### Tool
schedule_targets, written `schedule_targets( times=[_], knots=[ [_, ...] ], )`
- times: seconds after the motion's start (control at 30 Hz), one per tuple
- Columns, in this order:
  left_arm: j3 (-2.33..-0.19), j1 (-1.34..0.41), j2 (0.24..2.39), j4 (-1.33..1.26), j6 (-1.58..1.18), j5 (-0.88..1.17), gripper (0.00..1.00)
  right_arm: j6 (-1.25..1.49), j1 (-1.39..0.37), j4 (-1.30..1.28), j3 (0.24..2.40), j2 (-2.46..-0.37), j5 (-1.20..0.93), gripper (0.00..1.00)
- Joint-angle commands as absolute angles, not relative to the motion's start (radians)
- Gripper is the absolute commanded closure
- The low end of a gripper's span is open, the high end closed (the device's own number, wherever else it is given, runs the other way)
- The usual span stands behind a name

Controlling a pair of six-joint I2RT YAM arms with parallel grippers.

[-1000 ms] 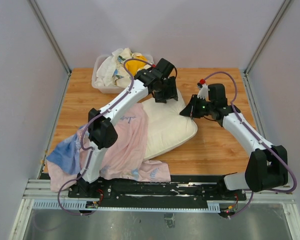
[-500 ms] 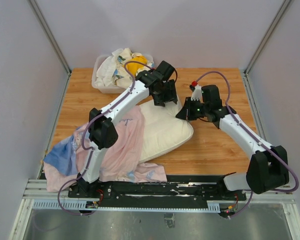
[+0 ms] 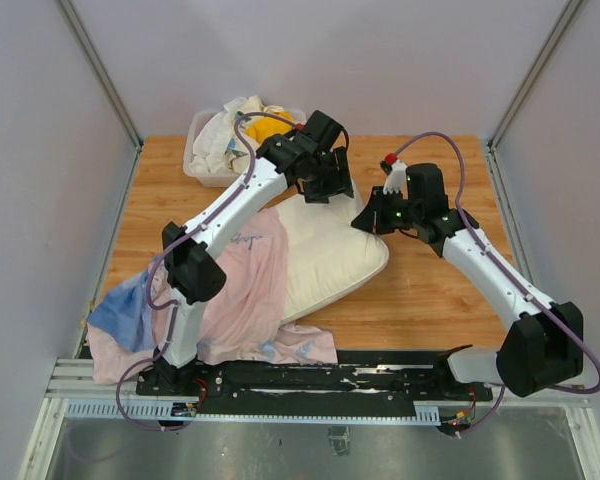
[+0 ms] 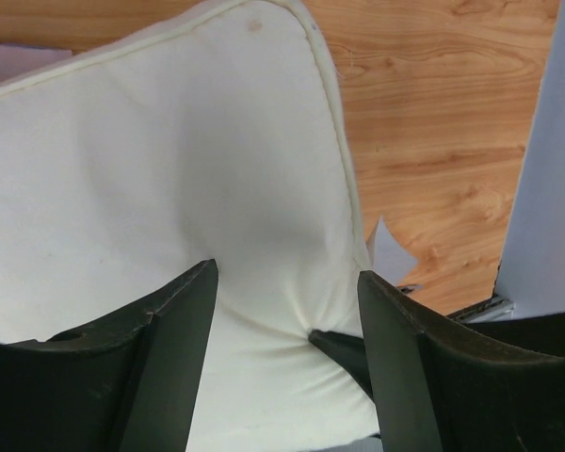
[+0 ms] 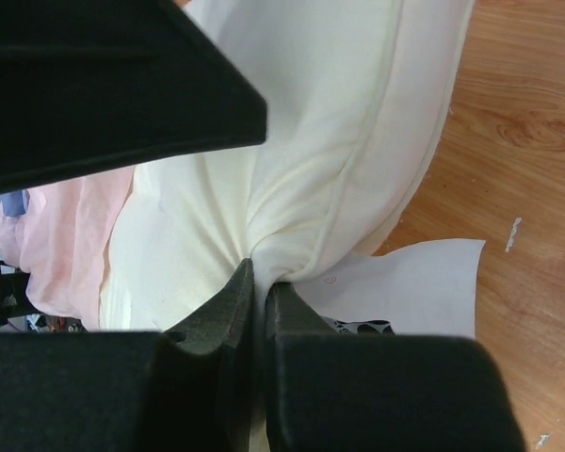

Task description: Put the pillow into the pillowcase

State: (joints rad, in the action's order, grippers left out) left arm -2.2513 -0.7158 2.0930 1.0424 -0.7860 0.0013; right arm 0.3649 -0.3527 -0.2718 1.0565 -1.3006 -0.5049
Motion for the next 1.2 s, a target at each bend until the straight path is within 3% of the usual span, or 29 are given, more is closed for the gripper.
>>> schedule_targets(
  times=[0.0,0.4,0.87,1.17],
  knots=[
    [-2.228,-0.723,2.038,1.045,-0.781,-0.032,0.34,0.372,-0.373,-0.194,1.048,-1.331,-0.537,0.99],
    [-2.099,-0.730,1.992,1.049,-0.785,-0.100,0.34,0.427,-0.372,-0.097,0.944,-1.412,-0.527,0.99],
    [-1.326,-0.749,1.347,1.013,-0.956,-0.294,0.37,0.422,-0.343,-0.099,0.944,-1.483,-0.516,0.99],
    [-0.977,-0.749,1.231,0.924,-1.043,-0.247,0.37,0.430,-0.339,-0.101,0.964,-1.505,-0.524,0.99]
  ],
)
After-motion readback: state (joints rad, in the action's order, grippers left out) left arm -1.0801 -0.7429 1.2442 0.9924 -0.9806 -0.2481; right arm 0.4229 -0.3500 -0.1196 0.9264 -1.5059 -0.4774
